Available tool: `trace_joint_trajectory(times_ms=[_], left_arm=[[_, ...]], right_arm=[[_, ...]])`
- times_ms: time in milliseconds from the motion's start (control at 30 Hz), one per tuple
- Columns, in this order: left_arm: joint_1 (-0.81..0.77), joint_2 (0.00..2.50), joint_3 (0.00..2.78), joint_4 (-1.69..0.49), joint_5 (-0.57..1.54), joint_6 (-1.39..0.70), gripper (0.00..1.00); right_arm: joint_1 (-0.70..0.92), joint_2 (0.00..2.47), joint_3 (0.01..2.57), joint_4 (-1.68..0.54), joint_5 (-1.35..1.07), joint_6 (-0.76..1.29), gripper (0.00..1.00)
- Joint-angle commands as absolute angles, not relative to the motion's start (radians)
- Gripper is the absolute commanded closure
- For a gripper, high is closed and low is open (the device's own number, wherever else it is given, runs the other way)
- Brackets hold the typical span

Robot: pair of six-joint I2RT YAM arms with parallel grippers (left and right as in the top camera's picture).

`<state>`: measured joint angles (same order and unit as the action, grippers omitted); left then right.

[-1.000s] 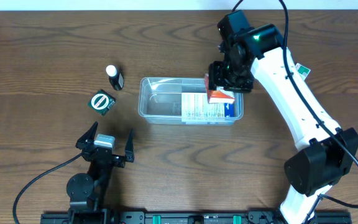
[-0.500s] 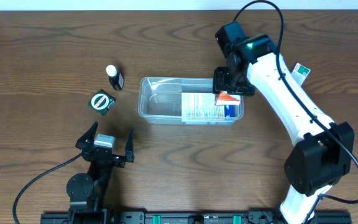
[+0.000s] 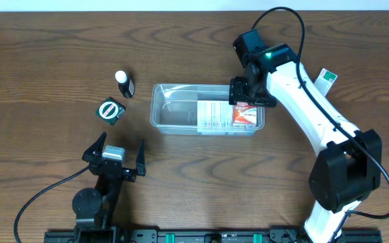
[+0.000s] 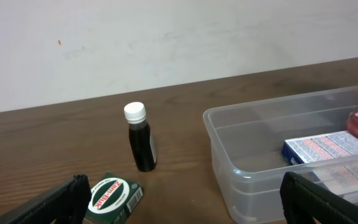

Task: Pack container
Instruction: 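Release the red-white packet in the container and withdraw right gripper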

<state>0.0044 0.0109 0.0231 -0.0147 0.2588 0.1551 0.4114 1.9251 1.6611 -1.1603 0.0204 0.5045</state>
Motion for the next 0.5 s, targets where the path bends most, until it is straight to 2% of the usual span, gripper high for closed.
trace_joint_trajectory(times_ms=[0, 300, 467], left_arm=[[0.001, 0.004, 0.004, -0.047, 0.270, 0.160, 0.02], [0.001, 0.004, 0.004, -0.047, 0.270, 0.160, 0.02], [0.001, 0.004, 0.004, -0.047, 0.270, 0.160, 0.02]], right_arm=[[0.413, 1.933, 1.660, -1.155, 0.037, 0.499, 0.24], [0.413, 1.931, 1.674, -1.134, 0.025, 0.485, 0.25], [0.404, 1.919, 1.789, -1.139, 0.020, 0.465, 0.25]])
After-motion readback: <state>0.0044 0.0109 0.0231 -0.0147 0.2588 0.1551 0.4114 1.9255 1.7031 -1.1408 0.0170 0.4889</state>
